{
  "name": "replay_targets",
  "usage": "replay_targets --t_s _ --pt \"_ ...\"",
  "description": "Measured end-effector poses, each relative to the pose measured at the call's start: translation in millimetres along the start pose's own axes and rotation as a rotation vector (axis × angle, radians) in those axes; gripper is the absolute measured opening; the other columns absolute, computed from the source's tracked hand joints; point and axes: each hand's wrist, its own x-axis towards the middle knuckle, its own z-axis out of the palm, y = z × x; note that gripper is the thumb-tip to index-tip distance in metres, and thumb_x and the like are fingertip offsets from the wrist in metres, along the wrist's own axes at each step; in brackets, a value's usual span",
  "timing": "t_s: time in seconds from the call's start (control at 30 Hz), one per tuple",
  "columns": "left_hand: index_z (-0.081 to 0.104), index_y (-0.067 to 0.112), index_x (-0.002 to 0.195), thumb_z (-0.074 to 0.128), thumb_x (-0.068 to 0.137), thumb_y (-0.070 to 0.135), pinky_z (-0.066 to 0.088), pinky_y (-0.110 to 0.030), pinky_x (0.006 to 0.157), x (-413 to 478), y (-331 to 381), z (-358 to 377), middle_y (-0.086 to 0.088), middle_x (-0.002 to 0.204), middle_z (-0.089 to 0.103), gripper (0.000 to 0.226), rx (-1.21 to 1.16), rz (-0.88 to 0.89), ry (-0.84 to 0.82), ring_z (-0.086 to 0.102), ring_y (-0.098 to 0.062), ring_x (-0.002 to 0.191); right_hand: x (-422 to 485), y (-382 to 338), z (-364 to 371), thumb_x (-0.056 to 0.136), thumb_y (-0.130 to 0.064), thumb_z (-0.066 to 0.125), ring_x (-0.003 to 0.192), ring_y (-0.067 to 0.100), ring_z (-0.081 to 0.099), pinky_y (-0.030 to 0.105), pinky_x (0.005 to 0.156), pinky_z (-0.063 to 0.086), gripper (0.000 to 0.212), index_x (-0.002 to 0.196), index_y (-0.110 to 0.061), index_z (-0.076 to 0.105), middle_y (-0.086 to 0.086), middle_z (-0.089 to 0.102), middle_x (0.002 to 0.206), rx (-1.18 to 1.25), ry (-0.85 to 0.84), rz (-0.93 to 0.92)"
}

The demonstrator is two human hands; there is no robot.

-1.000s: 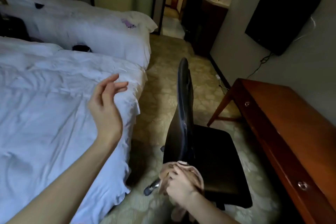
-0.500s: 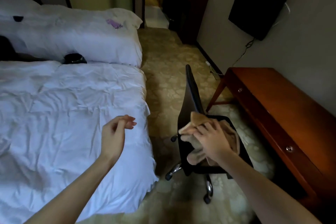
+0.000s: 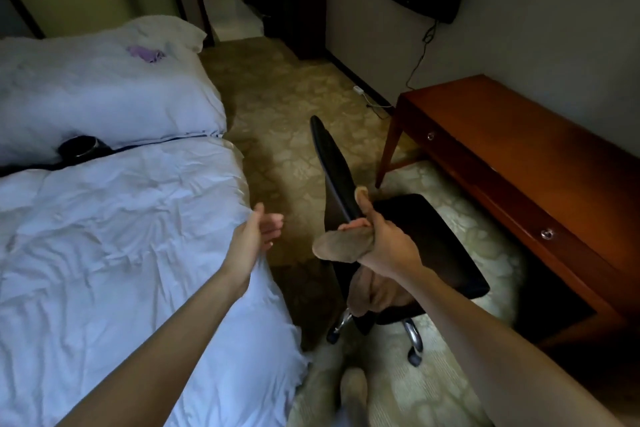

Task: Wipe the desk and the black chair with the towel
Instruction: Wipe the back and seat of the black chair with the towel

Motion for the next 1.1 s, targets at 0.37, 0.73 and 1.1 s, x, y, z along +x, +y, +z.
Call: replay_targets --t_s 0.37,0.73,1.1 --pt "0.063 0.011 0.126 0.028 0.11 0.056 0.048 -0.04 0.103 168.2 61.4 71.8 -0.01 0.128 0.067 0.06 0.016 -0.146 0.1 0.062 -0.025 0.118 74.6 -13.5 -3.1 0.09 -0.038 0.069 0.1 0.033 0.069 0.041 0.073 0.055 0.091 0.154 0.003 0.019 0.018 0.061 0.127 -0.296 -0.11 -0.12" --pt "0.067 -0.003 0.107 0.065 0.1 0.009 0.063 -0.029 0.057 242.9 78.8 124.5 -0.019 0.096 0.072 0.014 0.482 -0.12 -0.122 0.074 -0.025 0.077 86.2 -26.7 15.0 0.087 -0.045 0.067 0.105 0.035 0.066 0.034 0.072 0.052 0.106 0.158 0.004 0.006 0.021 0.057 0.133 -0.144 -0.091 -0.117" --pt "0.075 0.006 0.097 0.067 0.1 0.021 0.06 -0.033 0.067 263.0 71.5 99.6 -0.01 0.088 0.075 0.018 0.521 -0.07 -0.246 0.071 -0.018 0.073 167.3 -51.7 -7.3 0.059 -0.034 0.077 0.134 0.017 0.046 0.036 0.11 0.041 0.111 0.159 -0.036 0.028 -0.014 0.05 0.131 0.684 -0.162 0.215"
